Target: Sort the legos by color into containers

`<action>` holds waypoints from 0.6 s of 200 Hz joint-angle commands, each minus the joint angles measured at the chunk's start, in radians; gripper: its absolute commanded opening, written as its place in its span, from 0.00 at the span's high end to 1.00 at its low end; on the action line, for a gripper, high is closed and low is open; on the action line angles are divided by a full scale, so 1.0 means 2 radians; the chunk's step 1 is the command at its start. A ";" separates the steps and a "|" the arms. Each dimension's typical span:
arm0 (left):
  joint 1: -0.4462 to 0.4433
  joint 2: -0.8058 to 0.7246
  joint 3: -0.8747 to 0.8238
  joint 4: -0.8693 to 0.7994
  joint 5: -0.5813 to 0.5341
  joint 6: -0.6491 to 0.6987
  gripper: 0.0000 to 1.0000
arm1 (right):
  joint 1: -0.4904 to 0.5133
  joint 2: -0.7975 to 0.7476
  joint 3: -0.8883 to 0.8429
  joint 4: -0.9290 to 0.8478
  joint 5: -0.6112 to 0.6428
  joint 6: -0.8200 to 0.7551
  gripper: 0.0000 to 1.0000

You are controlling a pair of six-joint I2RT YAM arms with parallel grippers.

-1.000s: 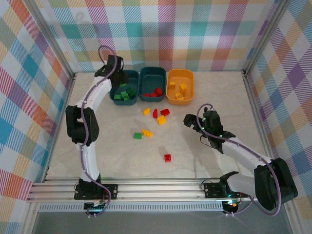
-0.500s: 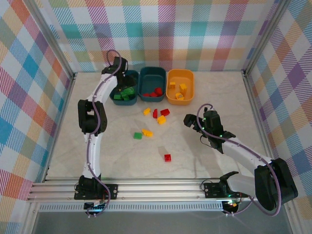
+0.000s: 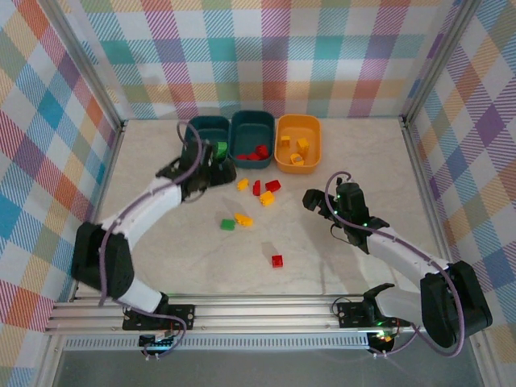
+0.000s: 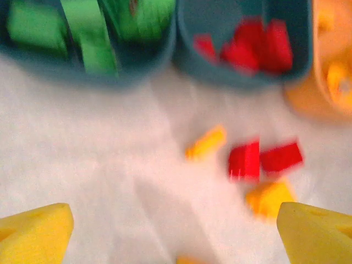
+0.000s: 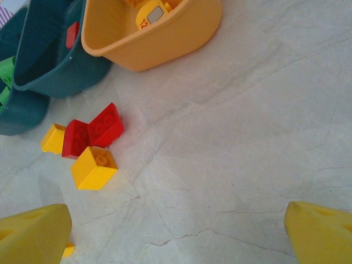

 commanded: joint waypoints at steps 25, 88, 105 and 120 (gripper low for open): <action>-0.082 -0.042 -0.119 -0.012 -0.028 0.014 0.03 | -0.001 0.045 0.008 0.023 -0.040 0.010 0.01; -0.084 0.044 -0.121 0.028 -0.010 0.038 0.17 | -0.001 0.067 0.013 0.025 -0.041 0.008 0.02; -0.084 0.065 -0.113 0.038 0.005 0.046 0.22 | -0.001 0.063 0.013 0.021 -0.037 0.006 0.02; -0.084 0.078 -0.110 0.037 -0.008 0.046 0.29 | -0.001 0.060 0.012 0.024 -0.041 0.005 0.02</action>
